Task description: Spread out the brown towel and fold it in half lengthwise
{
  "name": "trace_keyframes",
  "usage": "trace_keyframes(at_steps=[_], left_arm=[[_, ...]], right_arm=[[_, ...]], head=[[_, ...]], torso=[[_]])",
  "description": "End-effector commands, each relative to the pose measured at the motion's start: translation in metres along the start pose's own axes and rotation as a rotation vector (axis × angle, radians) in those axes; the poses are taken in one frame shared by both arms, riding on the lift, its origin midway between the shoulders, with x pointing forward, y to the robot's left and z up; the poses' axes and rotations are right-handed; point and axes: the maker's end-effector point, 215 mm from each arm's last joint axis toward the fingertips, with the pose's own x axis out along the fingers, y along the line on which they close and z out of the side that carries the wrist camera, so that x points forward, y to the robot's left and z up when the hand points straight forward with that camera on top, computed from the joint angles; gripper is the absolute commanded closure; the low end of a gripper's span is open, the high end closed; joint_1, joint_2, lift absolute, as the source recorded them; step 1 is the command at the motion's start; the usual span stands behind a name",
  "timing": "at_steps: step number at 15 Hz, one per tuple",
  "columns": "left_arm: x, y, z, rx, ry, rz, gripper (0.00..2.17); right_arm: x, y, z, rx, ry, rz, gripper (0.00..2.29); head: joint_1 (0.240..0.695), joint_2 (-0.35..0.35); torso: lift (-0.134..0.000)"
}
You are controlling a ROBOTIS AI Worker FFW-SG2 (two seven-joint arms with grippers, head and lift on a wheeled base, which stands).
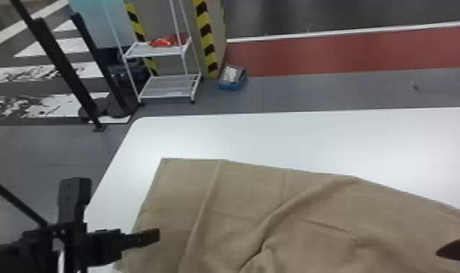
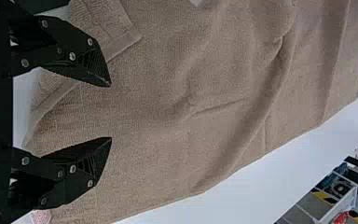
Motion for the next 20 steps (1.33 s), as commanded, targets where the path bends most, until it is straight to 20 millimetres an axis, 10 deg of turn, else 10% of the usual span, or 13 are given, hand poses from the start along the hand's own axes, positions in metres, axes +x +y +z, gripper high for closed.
trace_keyframes(at_steps=[1,17,20], left_arm=[[-0.004,-0.004,0.009,0.01,-0.026,-0.006,0.06],[-0.011,0.001,0.02,0.004,-0.069,0.012,0.06],[-0.012,0.003,0.019,0.003,-0.067,0.015,0.06]], right_arm=[[0.002,0.008,0.001,0.004,-0.002,0.021,0.57],[0.028,0.063,-0.016,0.049,0.033,0.168,0.58],[0.028,0.062,-0.016,0.039,0.035,0.172,1.15]], head=[[0.695,0.211],[0.695,0.271],[0.695,0.278]], torso=[[-0.125],[-0.125],[-0.125]])
